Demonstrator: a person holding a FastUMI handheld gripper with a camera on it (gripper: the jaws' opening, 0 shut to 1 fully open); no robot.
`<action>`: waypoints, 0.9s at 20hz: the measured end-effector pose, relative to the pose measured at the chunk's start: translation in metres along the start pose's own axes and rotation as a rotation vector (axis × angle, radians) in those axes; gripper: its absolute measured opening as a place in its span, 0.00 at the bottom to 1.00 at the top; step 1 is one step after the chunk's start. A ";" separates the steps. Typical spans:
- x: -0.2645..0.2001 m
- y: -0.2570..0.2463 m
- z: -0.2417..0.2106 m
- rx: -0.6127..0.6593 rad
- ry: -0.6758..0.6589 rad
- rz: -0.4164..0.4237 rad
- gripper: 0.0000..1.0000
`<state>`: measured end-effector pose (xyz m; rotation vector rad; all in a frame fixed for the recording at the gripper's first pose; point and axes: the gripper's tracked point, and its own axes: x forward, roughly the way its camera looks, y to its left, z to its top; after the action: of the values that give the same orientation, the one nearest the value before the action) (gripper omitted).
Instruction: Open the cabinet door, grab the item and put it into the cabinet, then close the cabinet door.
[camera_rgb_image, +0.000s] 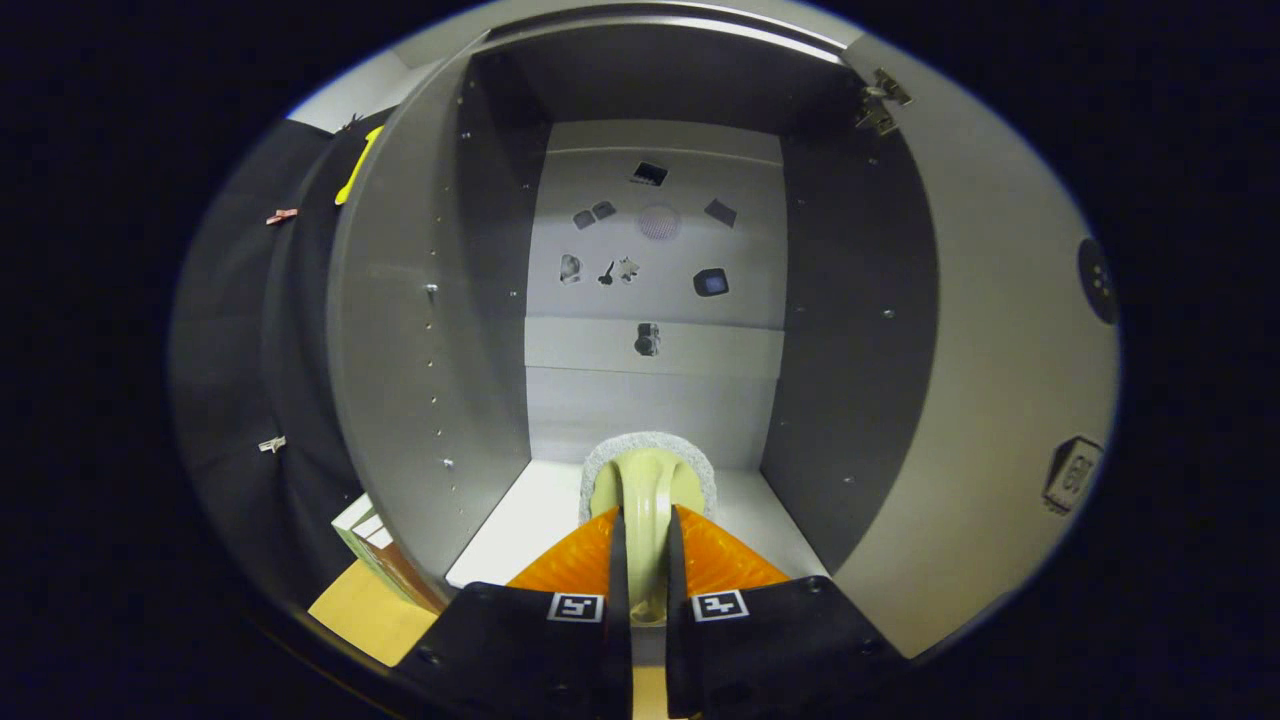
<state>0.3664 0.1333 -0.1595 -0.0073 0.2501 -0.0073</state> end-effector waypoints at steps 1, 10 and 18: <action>0.013 0.002 -0.005 0.007 0.013 0.002 0.18; 0.097 0.002 -0.044 0.051 0.094 0.002 0.20; 0.132 -0.006 -0.057 0.091 0.111 0.003 0.28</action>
<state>0.4801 0.1262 -0.2473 0.0846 0.3602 -0.0157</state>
